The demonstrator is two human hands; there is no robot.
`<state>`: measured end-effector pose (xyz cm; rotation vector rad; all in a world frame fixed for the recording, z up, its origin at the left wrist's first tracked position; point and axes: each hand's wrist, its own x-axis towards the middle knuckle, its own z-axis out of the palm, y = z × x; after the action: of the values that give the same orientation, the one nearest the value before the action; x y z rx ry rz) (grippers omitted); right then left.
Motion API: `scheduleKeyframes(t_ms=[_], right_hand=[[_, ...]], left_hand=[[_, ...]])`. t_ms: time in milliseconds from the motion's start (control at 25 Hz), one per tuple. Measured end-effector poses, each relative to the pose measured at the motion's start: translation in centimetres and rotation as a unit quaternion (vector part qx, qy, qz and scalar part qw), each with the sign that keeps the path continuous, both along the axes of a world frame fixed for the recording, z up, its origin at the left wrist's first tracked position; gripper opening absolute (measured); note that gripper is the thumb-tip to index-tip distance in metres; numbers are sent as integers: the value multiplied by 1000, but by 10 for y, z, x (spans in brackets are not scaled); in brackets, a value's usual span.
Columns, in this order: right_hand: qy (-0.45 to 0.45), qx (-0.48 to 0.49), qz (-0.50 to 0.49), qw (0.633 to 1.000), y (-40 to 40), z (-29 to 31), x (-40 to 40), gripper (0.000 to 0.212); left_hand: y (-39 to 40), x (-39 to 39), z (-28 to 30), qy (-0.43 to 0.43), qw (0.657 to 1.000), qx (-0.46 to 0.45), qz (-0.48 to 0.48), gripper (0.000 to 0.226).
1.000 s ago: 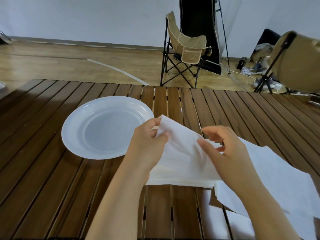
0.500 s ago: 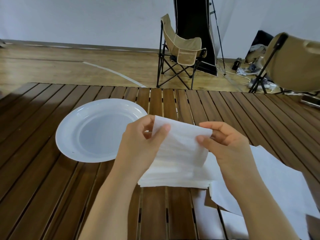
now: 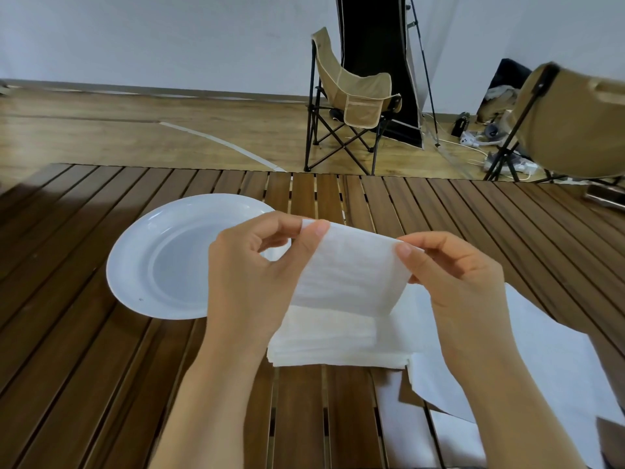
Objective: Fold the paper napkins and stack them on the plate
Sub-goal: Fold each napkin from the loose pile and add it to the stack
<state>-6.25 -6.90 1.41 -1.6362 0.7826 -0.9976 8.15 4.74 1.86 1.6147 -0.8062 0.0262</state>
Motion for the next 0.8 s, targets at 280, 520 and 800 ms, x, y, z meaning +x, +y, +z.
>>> scheduleKeyframes(t_ms=[280,520,800], right_hand=[[53,102,45,992,1,-7,7,14],[132,64,-9,989,5,-20,17,13],[231,-35,-1,972,11,-35,24,8]], left_hand=[[-2,2,-9,34,993,47,101,26],[-2,10,-21,107,976,157,110,24],[0,9,-29,135,944,293,70,43]])
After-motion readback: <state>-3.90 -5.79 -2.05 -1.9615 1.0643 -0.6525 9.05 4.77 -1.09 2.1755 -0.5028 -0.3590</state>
